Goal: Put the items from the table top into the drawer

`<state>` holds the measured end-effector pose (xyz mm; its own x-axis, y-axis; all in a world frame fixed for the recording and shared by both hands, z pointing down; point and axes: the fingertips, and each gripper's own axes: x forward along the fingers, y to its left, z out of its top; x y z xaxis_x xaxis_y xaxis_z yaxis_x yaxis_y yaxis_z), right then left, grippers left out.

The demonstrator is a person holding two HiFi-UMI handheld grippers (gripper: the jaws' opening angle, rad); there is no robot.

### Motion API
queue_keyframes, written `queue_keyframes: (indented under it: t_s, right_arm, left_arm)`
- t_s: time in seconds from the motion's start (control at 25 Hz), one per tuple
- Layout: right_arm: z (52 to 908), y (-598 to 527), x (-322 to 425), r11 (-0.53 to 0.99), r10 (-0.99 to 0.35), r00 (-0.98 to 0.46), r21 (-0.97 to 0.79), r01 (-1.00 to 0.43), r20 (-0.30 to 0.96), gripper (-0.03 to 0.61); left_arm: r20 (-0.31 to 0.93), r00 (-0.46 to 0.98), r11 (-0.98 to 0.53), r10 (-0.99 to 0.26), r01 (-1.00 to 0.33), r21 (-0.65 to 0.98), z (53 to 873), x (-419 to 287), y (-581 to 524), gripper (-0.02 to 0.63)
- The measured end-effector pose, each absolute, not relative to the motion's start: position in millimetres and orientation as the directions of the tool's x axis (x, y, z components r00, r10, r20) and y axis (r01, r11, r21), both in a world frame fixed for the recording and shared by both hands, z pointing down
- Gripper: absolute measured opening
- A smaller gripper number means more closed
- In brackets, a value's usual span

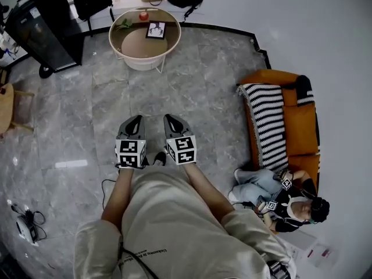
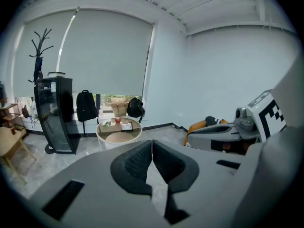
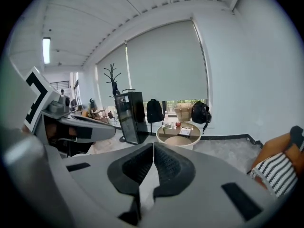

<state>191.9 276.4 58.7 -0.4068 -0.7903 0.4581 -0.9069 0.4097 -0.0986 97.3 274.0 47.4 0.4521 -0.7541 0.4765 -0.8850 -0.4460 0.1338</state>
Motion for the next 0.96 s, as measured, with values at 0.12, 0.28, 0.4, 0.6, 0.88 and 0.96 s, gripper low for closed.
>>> queue_keyframes:
  t_s: [0.12,0.28,0.4,0.6,0.88,0.96]
  right_arm:
    - [63,282,195,0.413,-0.785,-0.401,-0.084,-0.907,0.472,0.035]
    - [62,284,199,0.402,-0.788,-0.400,-0.101,-0.910,0.469,0.035]
    - [62,285,200,0.392,-0.794,-0.398,-0.112,-0.913,0.460,0.035]
    - [62,292,203,0.385,-0.796,-0.398,-0.126,-0.914,0.456,0.035]
    - [65,294,212,0.348,-0.808,-0.379,-0.152,-0.925,0.452,0.035]
    - [66,295,216,0.338,-0.809,-0.373,-0.158,-0.928,0.454,0.035]
  left_arm:
    - [0.472,0.459,-0.455,-0.752,-0.881,0.132,46,104,278,0.021]
    - [0.462,0.446,-0.438,-0.767,-0.889,0.133,42,99,279,0.021]
    - [0.460,0.438,-0.430,-0.773,-0.894,0.129,43,97,281,0.021]
    - [0.460,0.445,-0.443,-0.769,-0.889,0.118,41,102,290,0.021]
    - [0.453,0.436,-0.435,-0.777,-0.893,0.113,43,104,291,0.021]
    - [0.453,0.432,-0.430,-0.780,-0.896,0.114,43,104,291,0.021]
